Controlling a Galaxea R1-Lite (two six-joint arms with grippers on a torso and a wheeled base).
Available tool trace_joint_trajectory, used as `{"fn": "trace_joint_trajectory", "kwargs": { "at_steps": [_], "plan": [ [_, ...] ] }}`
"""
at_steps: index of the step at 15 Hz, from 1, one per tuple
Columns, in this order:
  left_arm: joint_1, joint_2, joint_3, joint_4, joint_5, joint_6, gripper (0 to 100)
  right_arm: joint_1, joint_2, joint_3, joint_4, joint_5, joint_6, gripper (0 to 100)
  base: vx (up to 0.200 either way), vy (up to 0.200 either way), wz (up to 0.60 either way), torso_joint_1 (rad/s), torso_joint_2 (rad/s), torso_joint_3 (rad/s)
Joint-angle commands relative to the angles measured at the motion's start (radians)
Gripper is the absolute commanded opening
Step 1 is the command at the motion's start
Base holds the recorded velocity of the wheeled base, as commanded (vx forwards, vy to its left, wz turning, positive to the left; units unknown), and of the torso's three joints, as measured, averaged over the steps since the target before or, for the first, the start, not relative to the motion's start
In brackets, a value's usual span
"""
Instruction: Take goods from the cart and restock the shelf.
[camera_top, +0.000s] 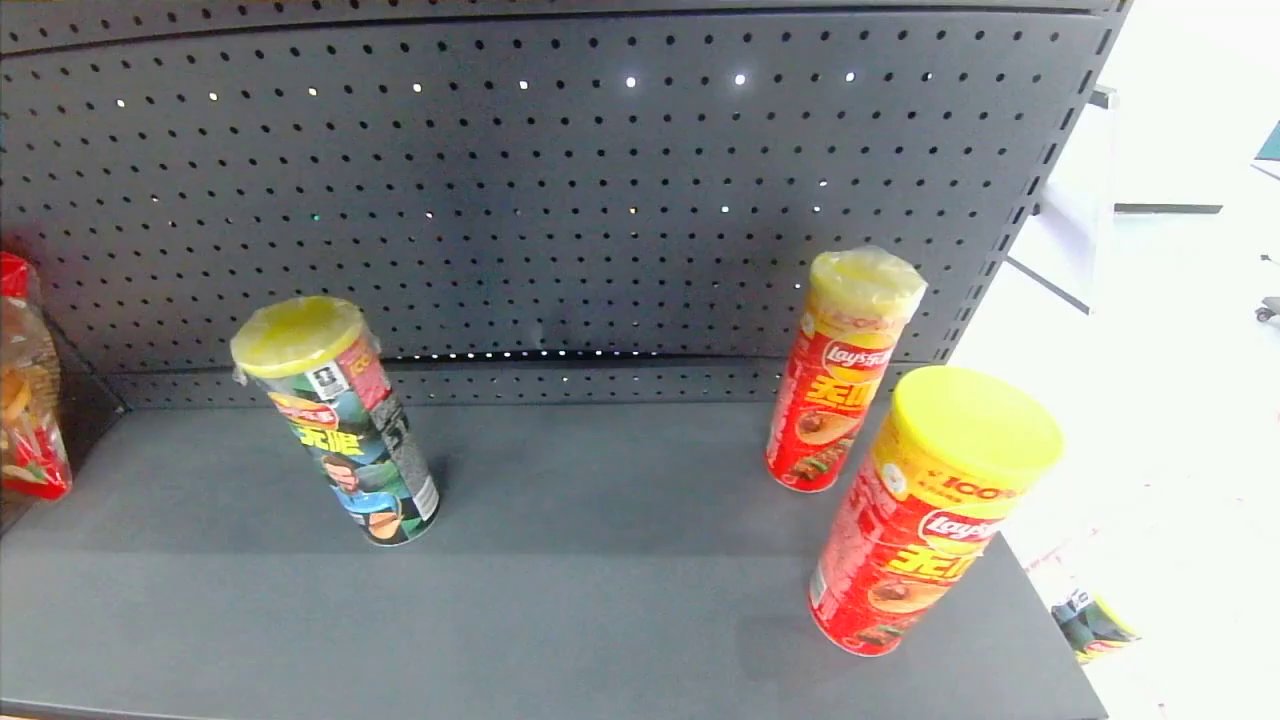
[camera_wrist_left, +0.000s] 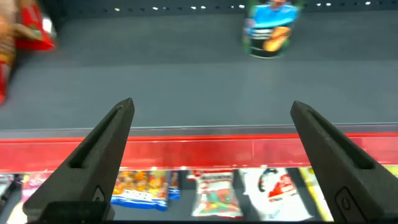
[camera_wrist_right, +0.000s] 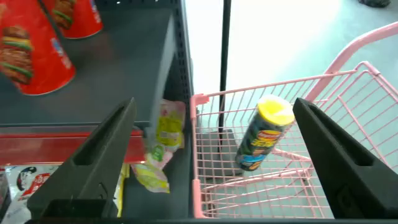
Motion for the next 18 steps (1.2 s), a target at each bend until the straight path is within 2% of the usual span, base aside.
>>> {"fn": "trace_joint_trajectory", "kwargs": {
  "at_steps": [1,8,15,18],
  "plan": [
    [-0.001,0.000,0.000,0.000,0.000,0.000,100,0.000,0.001,0.001,0.000,0.000,0.000,100,0.000,-0.200,0.00,0.002,0.00,0.002],
    [0.000,0.000,0.000,0.000,0.000,0.000,100,0.000,0.001,0.001,0.000,0.000,0.000,100,0.000,-0.200,0.00,0.003,0.00,0.002],
    [0.000,0.000,0.000,0.000,0.000,0.002,100,0.000,0.001,0.001,0.000,-0.001,0.001,100,0.000,0.000,0.00,0.000,0.00,0.000],
    [0.000,0.000,0.000,0.000,0.000,0.002,100,0.000,0.001,0.001,0.000,-0.001,0.001,100,0.000,0.000,0.00,-0.115,0.25,0.147]
  ]
}}
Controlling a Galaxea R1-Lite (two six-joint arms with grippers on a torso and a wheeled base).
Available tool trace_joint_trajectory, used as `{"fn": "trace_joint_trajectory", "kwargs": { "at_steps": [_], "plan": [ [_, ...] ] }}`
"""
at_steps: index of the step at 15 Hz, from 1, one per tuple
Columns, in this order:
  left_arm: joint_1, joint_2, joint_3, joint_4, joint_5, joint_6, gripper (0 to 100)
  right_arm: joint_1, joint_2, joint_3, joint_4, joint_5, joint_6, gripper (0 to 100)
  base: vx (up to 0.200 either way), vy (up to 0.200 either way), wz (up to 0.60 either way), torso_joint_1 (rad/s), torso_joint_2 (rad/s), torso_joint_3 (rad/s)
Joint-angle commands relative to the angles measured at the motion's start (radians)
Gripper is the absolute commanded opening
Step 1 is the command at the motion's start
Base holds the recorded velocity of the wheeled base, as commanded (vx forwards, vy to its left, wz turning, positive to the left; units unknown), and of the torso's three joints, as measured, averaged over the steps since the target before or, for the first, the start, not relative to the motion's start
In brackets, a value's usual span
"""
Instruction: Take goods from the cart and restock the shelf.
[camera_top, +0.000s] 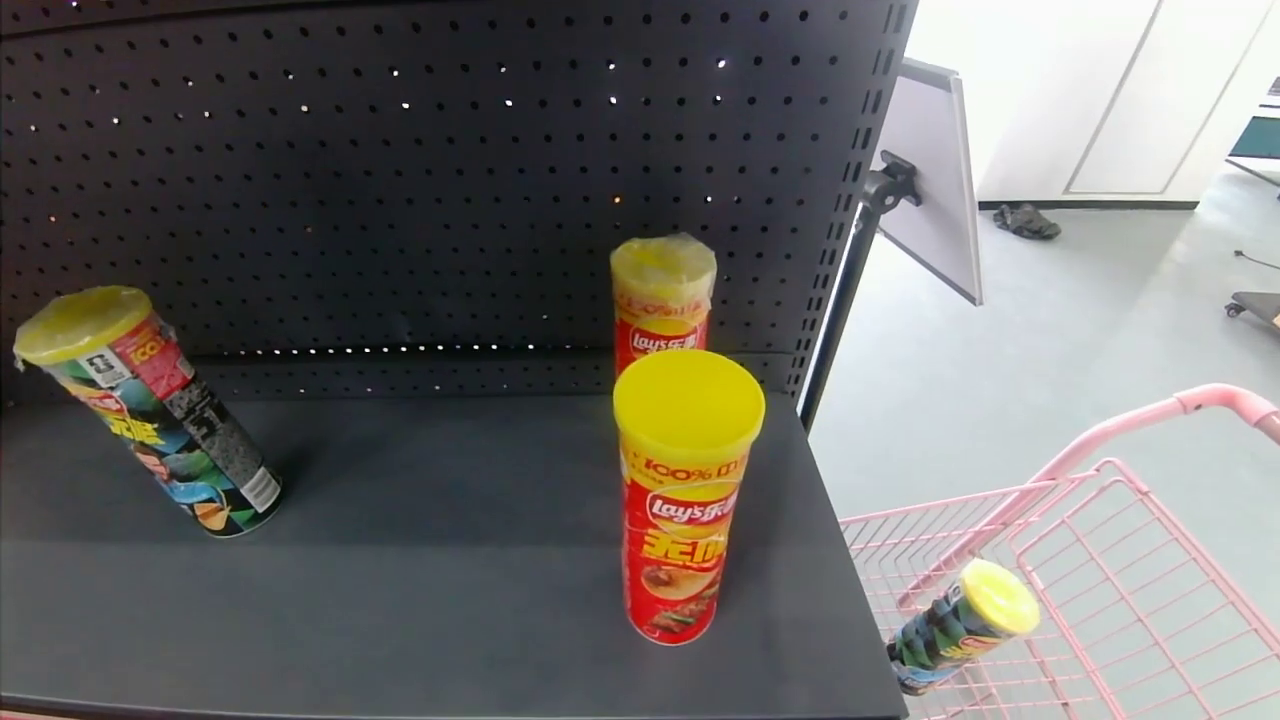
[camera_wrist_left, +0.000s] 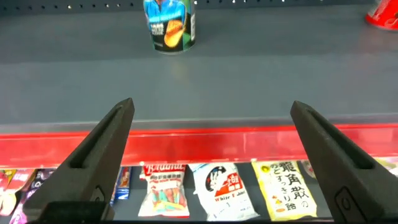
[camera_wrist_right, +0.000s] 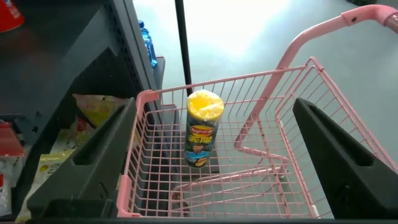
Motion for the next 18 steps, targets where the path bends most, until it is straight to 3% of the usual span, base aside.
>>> {"fn": "trace_joint_trajectory", "kwargs": {
  "at_steps": [1,12,18],
  "plan": [
    [0.000,0.000,0.000,0.000,0.000,0.000,100,0.000,0.001,0.000,0.000,0.000,0.000,100,0.000,0.000,0.00,-0.129,0.33,0.188],
    [0.000,0.000,0.000,0.000,0.000,0.000,100,0.000,0.001,0.000,0.000,0.000,0.000,100,0.000,0.000,0.00,-0.153,0.36,0.208],
    [0.000,0.000,0.000,0.000,0.000,0.000,100,0.000,0.001,0.000,0.000,0.000,0.000,100,0.000,0.000,0.00,-0.205,0.52,0.321]
  ]
}}
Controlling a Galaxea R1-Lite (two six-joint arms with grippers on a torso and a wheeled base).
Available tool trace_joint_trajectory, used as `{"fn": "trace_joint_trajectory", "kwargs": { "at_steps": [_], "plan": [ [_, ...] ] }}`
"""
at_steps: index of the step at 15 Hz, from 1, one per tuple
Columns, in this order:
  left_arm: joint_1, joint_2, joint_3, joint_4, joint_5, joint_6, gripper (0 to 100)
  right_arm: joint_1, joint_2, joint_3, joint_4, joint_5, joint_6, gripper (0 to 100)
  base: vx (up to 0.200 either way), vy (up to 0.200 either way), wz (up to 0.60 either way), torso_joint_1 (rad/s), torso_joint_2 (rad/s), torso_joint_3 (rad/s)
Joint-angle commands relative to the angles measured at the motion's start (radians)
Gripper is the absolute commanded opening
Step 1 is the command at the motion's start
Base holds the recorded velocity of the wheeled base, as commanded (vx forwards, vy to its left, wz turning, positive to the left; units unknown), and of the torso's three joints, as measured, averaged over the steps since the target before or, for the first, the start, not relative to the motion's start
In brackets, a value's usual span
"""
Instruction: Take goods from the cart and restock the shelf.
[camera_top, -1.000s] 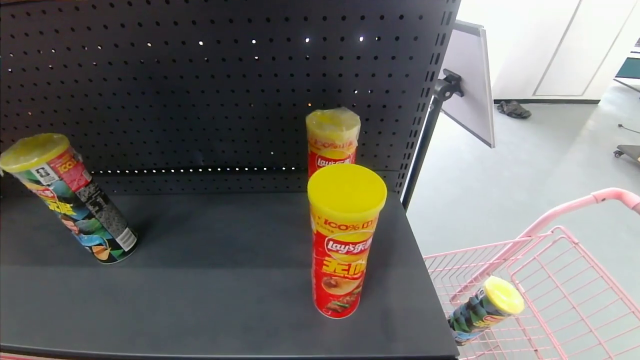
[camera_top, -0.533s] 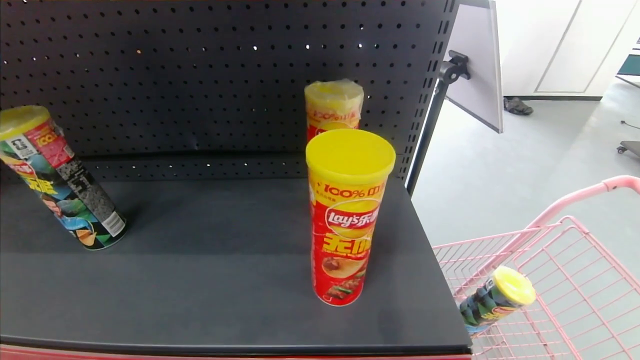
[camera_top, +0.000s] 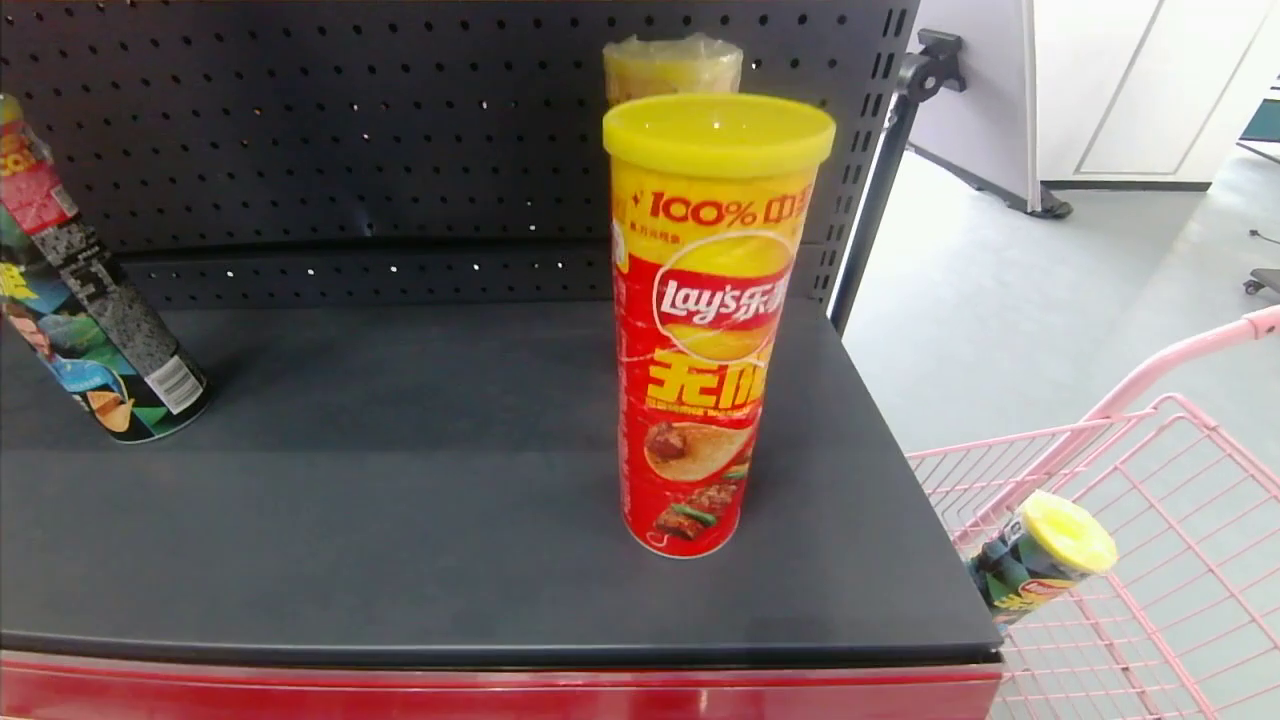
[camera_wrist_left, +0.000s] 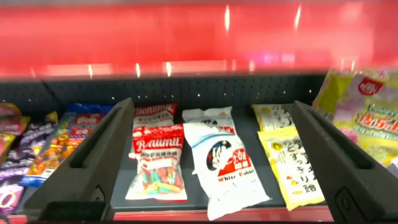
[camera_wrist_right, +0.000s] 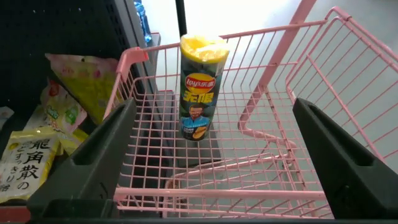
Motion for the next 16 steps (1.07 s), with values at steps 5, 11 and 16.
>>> {"fn": "trace_joint_trajectory", "kwargs": {
  "at_steps": [5,11,16],
  "plan": [
    [0.000,0.000,0.000,0.000,0.000,-0.002,100,0.000,0.001,0.000,0.000,0.000,0.000,100,0.000,0.000,0.00,-0.178,0.52,0.333],
    [0.000,0.000,0.000,0.000,0.000,0.000,100,0.000,0.001,0.000,0.000,0.000,0.000,100,0.000,0.000,0.00,-0.031,0.09,0.063],
    [0.000,0.000,0.000,0.000,0.001,-0.002,100,0.000,0.001,0.000,0.000,0.000,0.000,100,0.000,0.000,0.00,0.000,0.00,0.000]
  ]
}}
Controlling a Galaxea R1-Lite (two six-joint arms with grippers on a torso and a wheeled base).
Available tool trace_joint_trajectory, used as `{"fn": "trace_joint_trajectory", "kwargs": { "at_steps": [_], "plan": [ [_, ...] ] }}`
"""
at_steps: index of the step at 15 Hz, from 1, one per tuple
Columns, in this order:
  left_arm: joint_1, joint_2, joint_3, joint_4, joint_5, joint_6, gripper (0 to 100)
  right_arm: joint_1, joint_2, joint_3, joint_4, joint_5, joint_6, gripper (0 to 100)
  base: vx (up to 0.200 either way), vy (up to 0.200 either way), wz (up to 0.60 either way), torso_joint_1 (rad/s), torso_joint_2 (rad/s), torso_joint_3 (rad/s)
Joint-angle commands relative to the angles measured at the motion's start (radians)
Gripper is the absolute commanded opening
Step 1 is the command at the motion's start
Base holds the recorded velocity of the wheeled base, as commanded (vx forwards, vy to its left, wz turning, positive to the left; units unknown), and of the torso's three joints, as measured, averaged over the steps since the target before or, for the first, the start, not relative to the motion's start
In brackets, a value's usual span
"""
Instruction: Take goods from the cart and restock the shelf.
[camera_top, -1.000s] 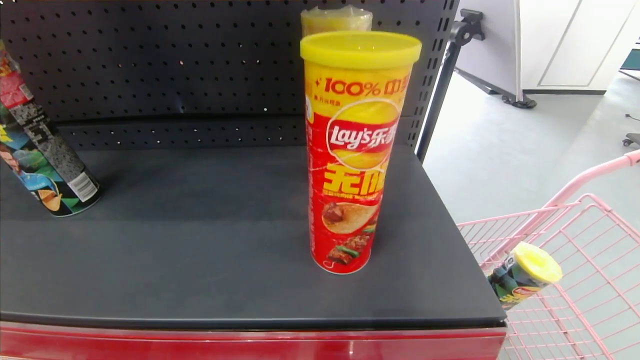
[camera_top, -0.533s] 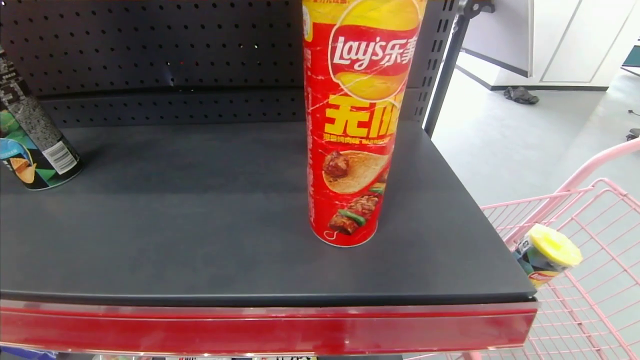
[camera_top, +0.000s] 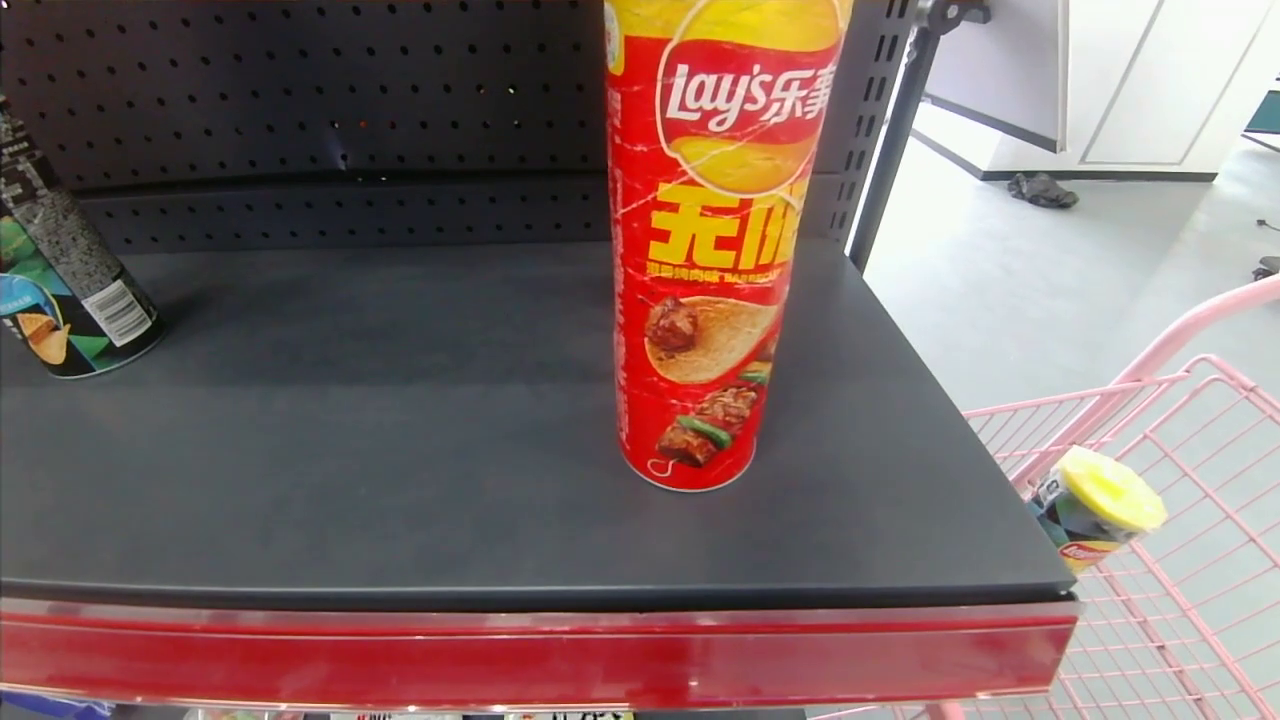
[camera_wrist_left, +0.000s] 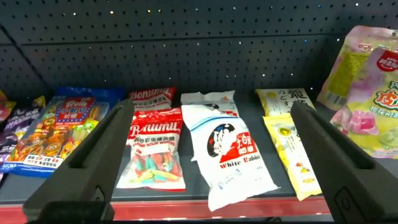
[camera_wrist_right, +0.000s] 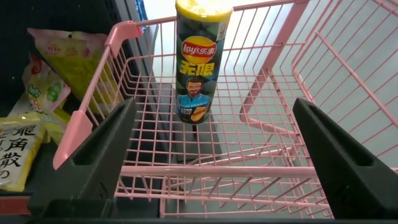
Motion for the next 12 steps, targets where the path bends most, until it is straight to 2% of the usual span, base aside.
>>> {"fn": "trace_joint_trajectory", "kwargs": {
  "at_steps": [1,4,11,12],
  "plan": [
    [0.000,0.000,0.000,0.000,-0.001,-0.001,100,0.000,0.001,0.000,0.000,0.000,0.000,100,0.000,0.000,0.00,0.000,0.00,0.000],
    [0.000,0.000,0.000,0.000,0.003,-0.001,100,0.000,0.001,0.000,0.000,0.000,0.000,100,0.000,0.000,0.00,0.000,0.00,0.000],
    [0.000,0.000,0.000,0.000,0.003,-0.001,100,0.000,0.001,0.000,0.000,0.000,0.000,100,-0.200,0.000,0.00,0.000,0.01,0.003],
    [0.000,0.000,0.000,0.000,0.003,-0.001,100,0.000,0.001,0.000,0.000,0.000,0.000,100,0.000,0.000,0.00,0.000,0.00,0.000]
  ]
}}
